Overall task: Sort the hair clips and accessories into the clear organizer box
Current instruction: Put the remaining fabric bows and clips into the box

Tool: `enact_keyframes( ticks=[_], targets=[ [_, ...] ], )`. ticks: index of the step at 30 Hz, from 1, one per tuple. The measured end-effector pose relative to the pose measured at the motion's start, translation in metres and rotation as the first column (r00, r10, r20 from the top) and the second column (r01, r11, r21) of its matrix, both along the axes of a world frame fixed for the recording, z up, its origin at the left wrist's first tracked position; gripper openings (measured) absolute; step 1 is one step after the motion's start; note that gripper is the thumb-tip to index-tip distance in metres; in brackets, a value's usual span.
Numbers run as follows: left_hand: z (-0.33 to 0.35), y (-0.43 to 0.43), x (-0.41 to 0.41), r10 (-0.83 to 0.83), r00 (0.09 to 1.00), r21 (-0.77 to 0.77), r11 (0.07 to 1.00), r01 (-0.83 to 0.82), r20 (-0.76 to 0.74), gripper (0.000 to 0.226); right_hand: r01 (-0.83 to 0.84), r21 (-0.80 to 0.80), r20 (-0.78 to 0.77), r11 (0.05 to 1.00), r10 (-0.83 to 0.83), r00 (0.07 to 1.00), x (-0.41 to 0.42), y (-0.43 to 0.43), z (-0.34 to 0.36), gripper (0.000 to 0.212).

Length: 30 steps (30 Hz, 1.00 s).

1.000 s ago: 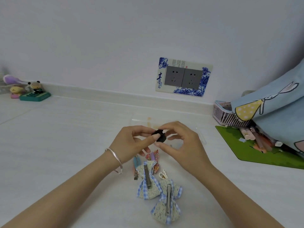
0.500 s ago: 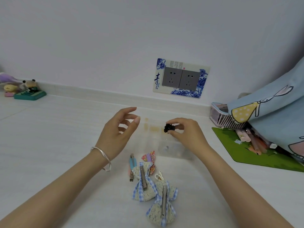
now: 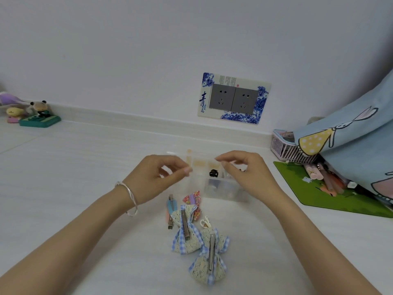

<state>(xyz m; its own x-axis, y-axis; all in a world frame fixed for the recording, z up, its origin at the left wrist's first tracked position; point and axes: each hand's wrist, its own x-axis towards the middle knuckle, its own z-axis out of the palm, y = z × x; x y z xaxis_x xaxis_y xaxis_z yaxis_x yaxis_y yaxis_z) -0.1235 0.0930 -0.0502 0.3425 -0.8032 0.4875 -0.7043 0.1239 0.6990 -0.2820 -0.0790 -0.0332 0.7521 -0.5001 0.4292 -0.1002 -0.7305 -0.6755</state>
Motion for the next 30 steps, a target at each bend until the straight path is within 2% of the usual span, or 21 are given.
enact_keyframes(
  ticks=[2,4,6,8,11,14,17,20,24,28,30],
  targets=[
    [0.002,0.004,-0.002,-0.093,0.995,0.213,0.974,0.082,0.039,0.023,-0.127,0.042,-0.051,0.991,0.130,0.990,-0.010,0.012,0.000,0.015],
    [-0.002,0.006,-0.003,-0.158,0.984,0.387,0.915,0.114,0.083,0.022,-0.180,0.058,-0.103,0.982,0.185,0.977,-0.015,0.020,-0.006,0.013],
    [-0.009,0.005,-0.002,-0.175,0.973,0.490,0.868,0.079,0.153,0.026,-0.166,0.072,-0.117,0.984,0.173,0.978,-0.016,0.023,-0.013,0.013],
    [-0.013,0.004,-0.002,-0.178,0.971,0.509,0.857,0.076,0.156,0.022,-0.152,0.076,-0.117,0.986,0.160,0.980,-0.014,0.024,-0.015,0.013],
    [-0.012,0.003,-0.003,-0.203,0.978,0.452,0.878,0.158,0.052,0.008,-0.171,0.095,-0.112,0.981,0.181,0.977,-0.013,0.028,-0.016,0.013],
    [-0.008,0.004,-0.003,-0.181,0.981,0.356,0.914,0.194,-0.068,0.006,-0.186,0.112,-0.128,0.976,0.200,0.971,-0.012,0.033,-0.019,0.013],
    [-0.002,0.003,-0.003,-0.113,0.964,0.221,0.961,0.167,-0.240,0.008,-0.228,0.273,-0.114,0.935,0.267,0.957,-0.011,0.040,-0.018,0.029],
    [0.006,-0.001,-0.007,-0.080,0.947,0.090,0.990,0.113,-0.312,0.007,-0.235,0.305,-0.101,0.923,0.276,0.956,-0.005,0.047,-0.016,0.043],
    [0.011,-0.008,-0.006,-0.049,0.936,-0.037,0.999,0.039,-0.350,0.006,-0.190,0.309,-0.020,0.932,0.206,0.978,0.006,0.044,-0.007,0.035],
    [0.003,-0.010,0.014,0.169,0.959,-0.163,0.964,-0.208,-0.226,0.014,0.017,0.323,0.061,0.946,-0.039,0.997,0.024,0.026,0.007,0.029],
    [-0.004,-0.008,0.024,0.267,0.947,-0.185,0.936,-0.299,-0.179,0.022,0.123,0.271,0.060,0.955,-0.145,0.988,0.035,0.016,0.010,0.028]
  ],
)
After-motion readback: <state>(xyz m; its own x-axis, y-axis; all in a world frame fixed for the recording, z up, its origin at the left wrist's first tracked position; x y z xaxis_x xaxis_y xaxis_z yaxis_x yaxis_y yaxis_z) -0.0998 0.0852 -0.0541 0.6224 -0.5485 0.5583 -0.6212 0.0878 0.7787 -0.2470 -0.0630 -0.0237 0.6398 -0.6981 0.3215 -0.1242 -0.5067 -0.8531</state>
